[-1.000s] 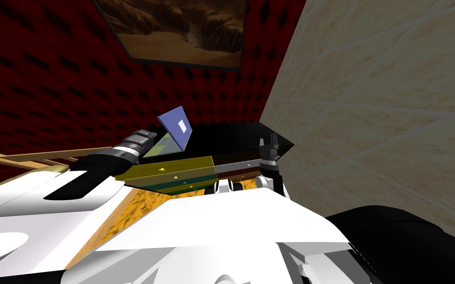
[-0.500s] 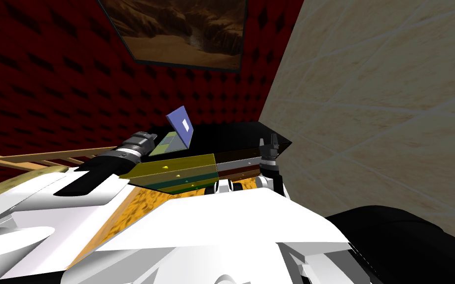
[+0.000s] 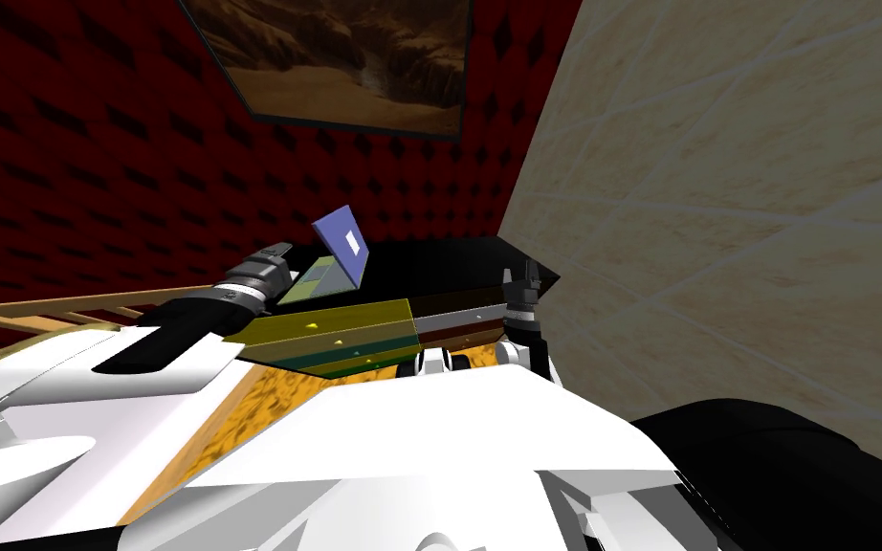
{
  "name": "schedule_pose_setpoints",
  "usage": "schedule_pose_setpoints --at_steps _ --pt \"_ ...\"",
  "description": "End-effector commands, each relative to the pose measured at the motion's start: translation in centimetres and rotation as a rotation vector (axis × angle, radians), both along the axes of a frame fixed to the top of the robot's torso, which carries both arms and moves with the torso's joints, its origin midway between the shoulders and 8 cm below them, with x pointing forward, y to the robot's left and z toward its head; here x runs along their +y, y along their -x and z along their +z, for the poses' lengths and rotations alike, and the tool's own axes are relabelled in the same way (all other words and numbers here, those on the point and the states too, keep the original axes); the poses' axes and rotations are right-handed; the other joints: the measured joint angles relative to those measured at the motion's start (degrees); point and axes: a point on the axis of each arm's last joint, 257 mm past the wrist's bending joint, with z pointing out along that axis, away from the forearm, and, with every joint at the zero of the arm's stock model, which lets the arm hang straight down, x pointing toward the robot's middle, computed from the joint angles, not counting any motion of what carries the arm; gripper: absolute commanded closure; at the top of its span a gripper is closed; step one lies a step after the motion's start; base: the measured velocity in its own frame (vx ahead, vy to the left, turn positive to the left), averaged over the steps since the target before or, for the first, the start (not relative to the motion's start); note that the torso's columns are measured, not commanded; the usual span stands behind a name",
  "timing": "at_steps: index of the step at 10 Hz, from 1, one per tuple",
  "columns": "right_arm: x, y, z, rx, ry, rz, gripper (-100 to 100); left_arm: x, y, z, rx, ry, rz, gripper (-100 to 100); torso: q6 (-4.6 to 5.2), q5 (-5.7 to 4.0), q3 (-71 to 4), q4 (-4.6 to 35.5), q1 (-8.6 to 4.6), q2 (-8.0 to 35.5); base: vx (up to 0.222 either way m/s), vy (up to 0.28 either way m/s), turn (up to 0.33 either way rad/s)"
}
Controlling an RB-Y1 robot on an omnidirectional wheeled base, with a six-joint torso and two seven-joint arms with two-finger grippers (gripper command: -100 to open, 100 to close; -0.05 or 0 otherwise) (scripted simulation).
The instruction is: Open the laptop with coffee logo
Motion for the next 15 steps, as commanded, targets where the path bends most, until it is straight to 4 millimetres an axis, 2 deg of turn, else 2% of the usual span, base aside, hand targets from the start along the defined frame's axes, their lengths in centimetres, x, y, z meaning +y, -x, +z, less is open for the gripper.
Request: schedule_pose_setpoints --at_steps 1,14,15 --pt "0.0 0.0 0.0 0.0 0.0 0.0 0 1.6 0.3 0.9 0.004 -0.023 0.045 -100 0.0 0.06 0.04 0.02 0.19 0.05 0.02 -0.138 -0.008" --pt "0.0 0.0 0.0 0.0 0.0 0.0 0 8.4 1.5 7.3 -0.008 -0.12 0.265 -100 0.03 0.01 0.08 0.06 0.1 0.12 0.018 -0.118 -0.007" --pt "0.0 0.0 0.0 0.0 0.0 0.0 0 8.1 1.3 6.9 -0.006 -0.117 0.253 -100 0.02 0.03 0.06 0.04 0.14 0.07 0.01 -0.053 0.001"
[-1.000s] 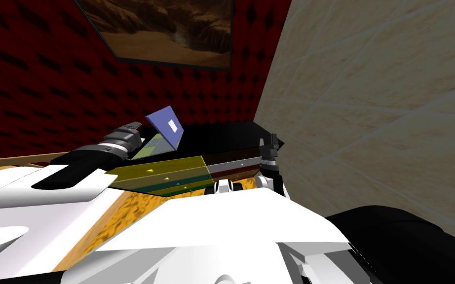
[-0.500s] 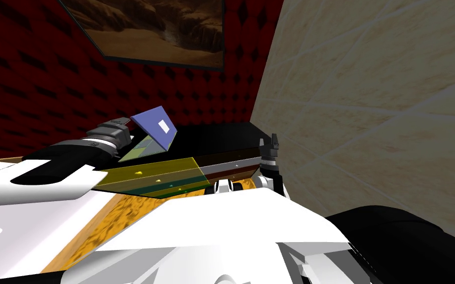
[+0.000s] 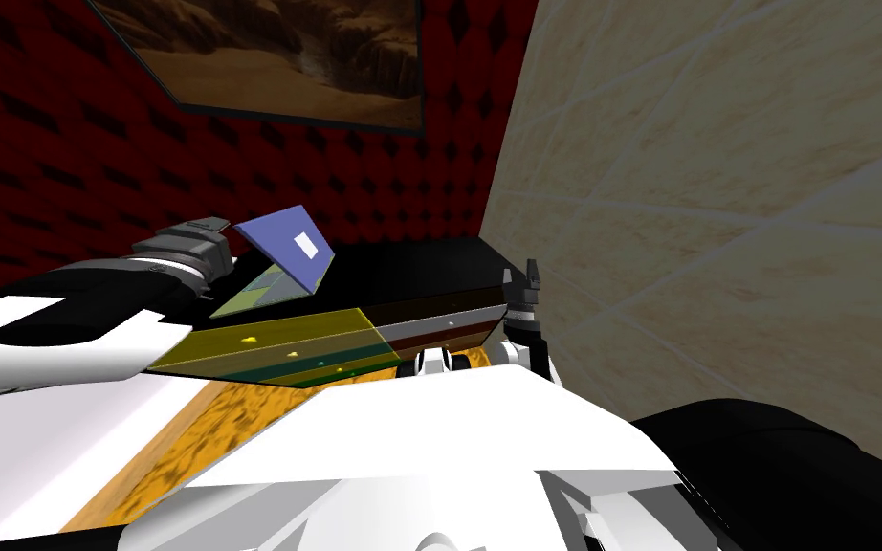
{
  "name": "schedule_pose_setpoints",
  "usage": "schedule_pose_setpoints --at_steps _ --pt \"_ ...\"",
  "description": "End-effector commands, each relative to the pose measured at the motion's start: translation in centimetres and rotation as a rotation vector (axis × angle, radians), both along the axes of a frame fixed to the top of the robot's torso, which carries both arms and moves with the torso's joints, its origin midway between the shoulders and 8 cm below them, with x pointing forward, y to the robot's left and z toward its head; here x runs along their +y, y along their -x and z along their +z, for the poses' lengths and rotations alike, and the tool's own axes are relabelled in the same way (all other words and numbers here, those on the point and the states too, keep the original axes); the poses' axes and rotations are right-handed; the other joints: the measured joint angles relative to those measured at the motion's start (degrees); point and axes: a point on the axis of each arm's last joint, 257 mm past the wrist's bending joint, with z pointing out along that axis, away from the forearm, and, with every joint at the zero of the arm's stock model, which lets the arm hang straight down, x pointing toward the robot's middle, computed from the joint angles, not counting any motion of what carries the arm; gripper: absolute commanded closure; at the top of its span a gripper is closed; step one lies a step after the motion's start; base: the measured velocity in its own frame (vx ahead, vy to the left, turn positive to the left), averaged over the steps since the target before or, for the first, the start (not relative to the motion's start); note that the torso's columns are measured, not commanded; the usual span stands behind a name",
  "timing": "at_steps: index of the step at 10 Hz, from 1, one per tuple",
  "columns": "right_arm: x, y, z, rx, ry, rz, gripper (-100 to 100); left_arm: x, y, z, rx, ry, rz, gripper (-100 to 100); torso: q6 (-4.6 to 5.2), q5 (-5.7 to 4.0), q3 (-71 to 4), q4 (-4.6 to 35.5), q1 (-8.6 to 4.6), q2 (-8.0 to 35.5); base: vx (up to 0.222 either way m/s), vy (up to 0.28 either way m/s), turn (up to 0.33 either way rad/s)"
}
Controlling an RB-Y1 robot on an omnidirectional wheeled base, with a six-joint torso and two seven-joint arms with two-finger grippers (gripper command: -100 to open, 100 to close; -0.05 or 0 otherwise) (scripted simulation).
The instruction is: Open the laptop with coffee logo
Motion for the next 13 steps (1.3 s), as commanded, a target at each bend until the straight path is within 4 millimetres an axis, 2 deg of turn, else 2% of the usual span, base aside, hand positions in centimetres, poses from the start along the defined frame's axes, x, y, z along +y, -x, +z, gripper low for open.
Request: schedule_pose_setpoints --at_steps 1,2,3,6,11,12,13 --pt "0.0 0.0 0.0 0.0 0.0 0.0 0 0.1 0.0 0.0 0.0 0.0 0.004 -100 -0.02 0.08 0.0 -0.01 0.26 0.0 0.001 -0.013 0.0" --pt "0.0 0.0 0.0 0.0 0.0 0.0 0 0.1 0.0 0.0 0.0 0.0 0.003 100 -0.03 0.14 0.01 0.0 0.37 0.02 0.0 0.0 0.0" --pt "0.0 0.0 0.0 0.0 0.0 0.0 0 0.9 -0.1 -0.1 -0.029 0.069 0.008 100 -0.06 0.21 0.02 -0.08 0.33 -0.01 -0.029 0.036 -0.057" --pt "0.0 0.0 0.0 0.0 0.0 0.0 0 2.2 -0.2 -0.8 -0.067 0.178 0.016 100 -0.4 0.94 0.03 -0.42 1.28 -0.19 -0.051 0.038 -0.023" --pt "0.0 0.0 0.0 0.0 0.0 0.0 0 3.9 -0.5 -2.1 -0.135 0.362 0.022 100 -0.05 0.76 -0.28 -0.54 0.94 -0.58 -0.048 0.054 -0.006" --pt "0.0 0.0 0.0 0.0 0.0 0.0 0 3.4 -0.4 -0.9 -0.145 0.325 0.012 100 0.07 0.62 -0.3 -0.52 0.68 -0.59 -0.033 0.031 0.023" --pt "0.0 0.0 0.0 0.0 0.0 0.0 0 5.0 -0.1 -0.9 -0.166 0.348 0.046 -100 0.18 0.32 -0.34 -0.4 0.25 -0.59 0.032 -0.073 0.051"
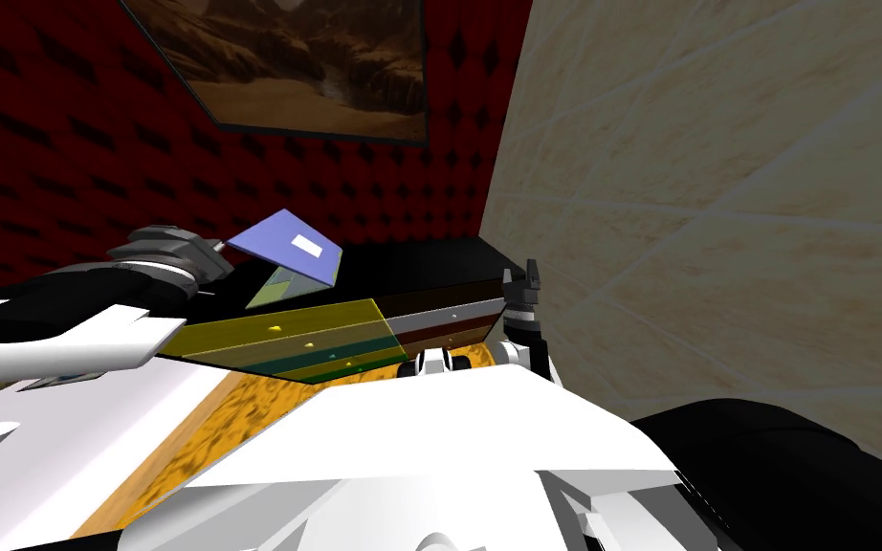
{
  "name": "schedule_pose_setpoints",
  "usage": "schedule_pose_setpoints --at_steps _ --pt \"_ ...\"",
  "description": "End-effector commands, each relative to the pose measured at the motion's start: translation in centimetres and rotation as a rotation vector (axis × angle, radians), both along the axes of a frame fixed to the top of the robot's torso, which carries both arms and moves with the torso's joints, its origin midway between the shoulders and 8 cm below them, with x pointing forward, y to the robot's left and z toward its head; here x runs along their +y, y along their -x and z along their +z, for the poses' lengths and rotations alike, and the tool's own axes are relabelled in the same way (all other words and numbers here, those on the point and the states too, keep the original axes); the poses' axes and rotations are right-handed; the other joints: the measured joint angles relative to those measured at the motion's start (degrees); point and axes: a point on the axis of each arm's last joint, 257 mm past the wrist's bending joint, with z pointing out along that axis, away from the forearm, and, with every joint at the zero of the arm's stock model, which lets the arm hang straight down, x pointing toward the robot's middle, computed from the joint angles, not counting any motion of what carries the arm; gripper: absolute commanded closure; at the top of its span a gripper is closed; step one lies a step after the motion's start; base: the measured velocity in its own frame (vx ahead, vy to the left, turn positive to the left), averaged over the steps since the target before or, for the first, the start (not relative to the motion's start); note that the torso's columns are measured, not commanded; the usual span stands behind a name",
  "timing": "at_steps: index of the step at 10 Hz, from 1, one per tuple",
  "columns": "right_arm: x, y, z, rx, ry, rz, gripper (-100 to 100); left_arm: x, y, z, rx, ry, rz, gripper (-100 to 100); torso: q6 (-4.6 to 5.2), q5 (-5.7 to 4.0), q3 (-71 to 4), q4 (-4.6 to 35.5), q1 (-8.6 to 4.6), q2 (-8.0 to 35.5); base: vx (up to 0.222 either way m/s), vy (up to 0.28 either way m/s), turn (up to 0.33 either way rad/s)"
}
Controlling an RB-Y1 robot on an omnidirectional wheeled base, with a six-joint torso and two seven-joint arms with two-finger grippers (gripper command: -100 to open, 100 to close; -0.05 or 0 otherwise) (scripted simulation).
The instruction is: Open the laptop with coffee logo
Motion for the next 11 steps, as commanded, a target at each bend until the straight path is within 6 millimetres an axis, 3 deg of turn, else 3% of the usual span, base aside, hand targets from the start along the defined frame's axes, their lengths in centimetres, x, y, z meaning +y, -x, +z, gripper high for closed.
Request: schedule_pose_setpoints --at_steps 1,3,5,6,10,11 --pt "0.0 0.0 0.0 0.0 0.0 0.0 0 2.1 0.4 -0.2 -0.017 0.029 0.044 -100 -0.07 -0.31 -0.01 0.14 -0.56 0.02 0.069 -0.138 0.042" --pt "0.0 0.0 0.0 0.0 0.0 0.0 0 3.7 0.8 -0.4 -0.029 0.053 0.079 -100 -0.09 -0.43 0.26 0.37 -0.49 0.5 0.057 -0.129 0.037" --pt "0.0 0.0 0.0 0.0 0.0 0.0 0 3.3 0.5 -0.6 -0.02 0.049 0.072 -100 -0.17 -0.33 0.44 0.49 -0.07 0.79 0.021 -0.039 0.003" --pt "0.0 0.0 0.0 0.0 0.0 0.0 0 3.3 0.5 -0.6 -0.02 0.049 0.072 100 -0.2 -0.23 0.48 0.48 0.08 0.81 0.003 -0.01 -0.002" --pt "0.0 0.0 0.0 0.0 0.0 0.0 0 4.5 0.1 -3.2 -0.082 0.224 0.067 100 -0.21 -0.26 0.37 0.41 -0.1 0.64 -0.037 0.043 -0.012" --pt "0.0 0.0 0.0 0.0 0.0 0.0 0 3.5 0.5 -1.5 -0.075 0.202 0.062 -100 -0.19 -0.27 0.3 0.37 -0.14 0.53 0.013 0.05 0.051"
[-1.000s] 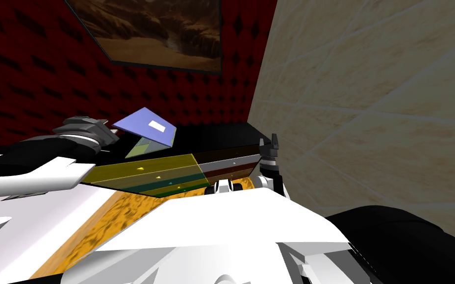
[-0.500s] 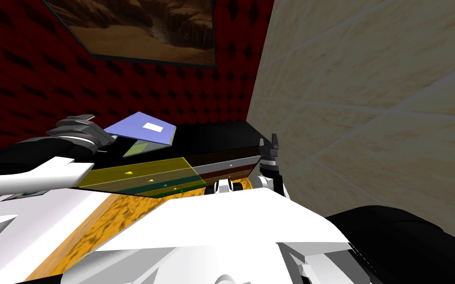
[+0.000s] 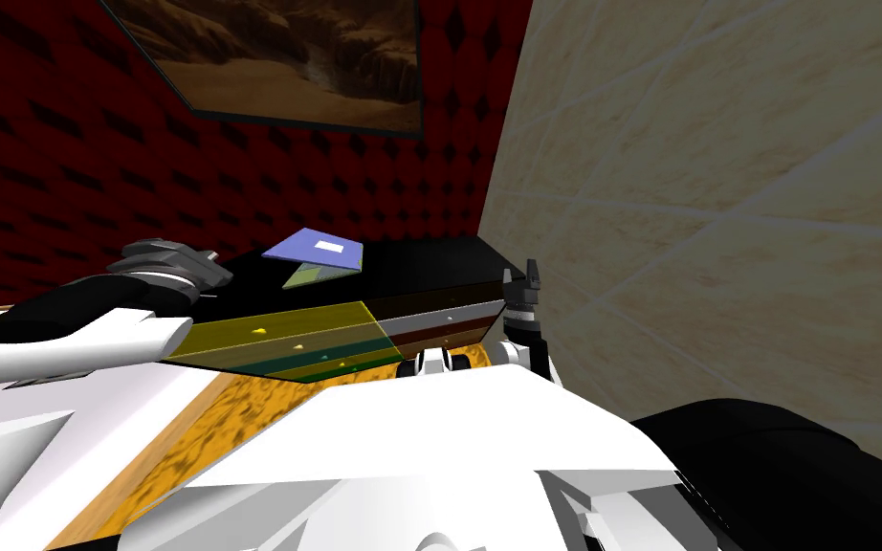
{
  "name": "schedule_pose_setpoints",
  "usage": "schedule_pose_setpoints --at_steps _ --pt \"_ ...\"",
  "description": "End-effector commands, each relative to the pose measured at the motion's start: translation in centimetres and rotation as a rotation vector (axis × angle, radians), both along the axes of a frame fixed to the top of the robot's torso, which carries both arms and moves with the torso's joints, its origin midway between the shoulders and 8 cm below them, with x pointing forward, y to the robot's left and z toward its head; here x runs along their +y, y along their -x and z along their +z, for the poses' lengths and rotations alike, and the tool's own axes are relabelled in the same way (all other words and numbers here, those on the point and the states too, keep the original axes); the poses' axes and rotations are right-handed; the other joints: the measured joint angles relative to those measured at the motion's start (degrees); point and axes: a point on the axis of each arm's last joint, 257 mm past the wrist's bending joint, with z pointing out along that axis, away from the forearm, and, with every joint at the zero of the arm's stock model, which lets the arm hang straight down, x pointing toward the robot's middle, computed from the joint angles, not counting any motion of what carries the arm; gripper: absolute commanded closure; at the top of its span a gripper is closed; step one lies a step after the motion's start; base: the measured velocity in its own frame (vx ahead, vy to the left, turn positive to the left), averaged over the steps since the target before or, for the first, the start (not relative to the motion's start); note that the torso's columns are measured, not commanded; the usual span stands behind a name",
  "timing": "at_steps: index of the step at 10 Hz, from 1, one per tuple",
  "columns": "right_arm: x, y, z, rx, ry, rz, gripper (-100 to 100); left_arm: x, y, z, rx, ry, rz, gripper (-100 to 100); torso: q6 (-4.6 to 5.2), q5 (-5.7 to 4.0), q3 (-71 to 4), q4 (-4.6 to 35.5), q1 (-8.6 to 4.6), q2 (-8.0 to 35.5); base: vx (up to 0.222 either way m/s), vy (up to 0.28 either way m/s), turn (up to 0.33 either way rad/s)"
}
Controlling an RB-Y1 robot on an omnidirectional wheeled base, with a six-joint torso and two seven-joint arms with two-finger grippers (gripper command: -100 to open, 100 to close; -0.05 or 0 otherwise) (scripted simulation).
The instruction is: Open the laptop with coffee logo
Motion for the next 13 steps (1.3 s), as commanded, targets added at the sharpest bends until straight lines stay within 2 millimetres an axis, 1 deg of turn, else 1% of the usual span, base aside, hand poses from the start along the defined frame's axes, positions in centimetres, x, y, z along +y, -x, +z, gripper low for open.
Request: schedule_pose_setpoints --at_steps 1,8,9,10,13 --pt "0.0 0.0 0.0 0.0 0.0 0.0 0 -1.3 0.5 1.9 -0.004 0.002 -0.009 -100 -0.02 -0.03 -0.08 -0.03 -0.02 -0.12 0.047 0.042 0.059" --pt "0.0 0.0 0.0 0.0 0.0 0.0 0 -5.2 1.6 5.5 0.0 0.0 -0.037 -100 -0.01 0.01 0.06 0.02 0.01 0.08 0.042 0.038 0.036" --pt "0.0 0.0 0.0 0.0 0.0 0.0 0 -4.8 1.6 5.1 -0.001 -0.002 -0.035 -100 0.0 0.0 0.03 0.01 -0.02 0.05 0.014 0.015 0.006" --pt "0.0 0.0 0.0 0.0 0.0 0.0 0 -4.8 1.6 5.1 -0.001 0.0 -0.034 0 0.01 -0.01 0.05 0.02 -0.06 0.08 0.0 0.0 0.0" --pt "0.0 0.0 0.0 0.0 0.0 0.0 0 -4.8 1.6 5.1 -0.001 0.0 -0.034 0 0.0 0.0 0.05 0.02 -0.01 0.07 0.0 0.0 0.0"
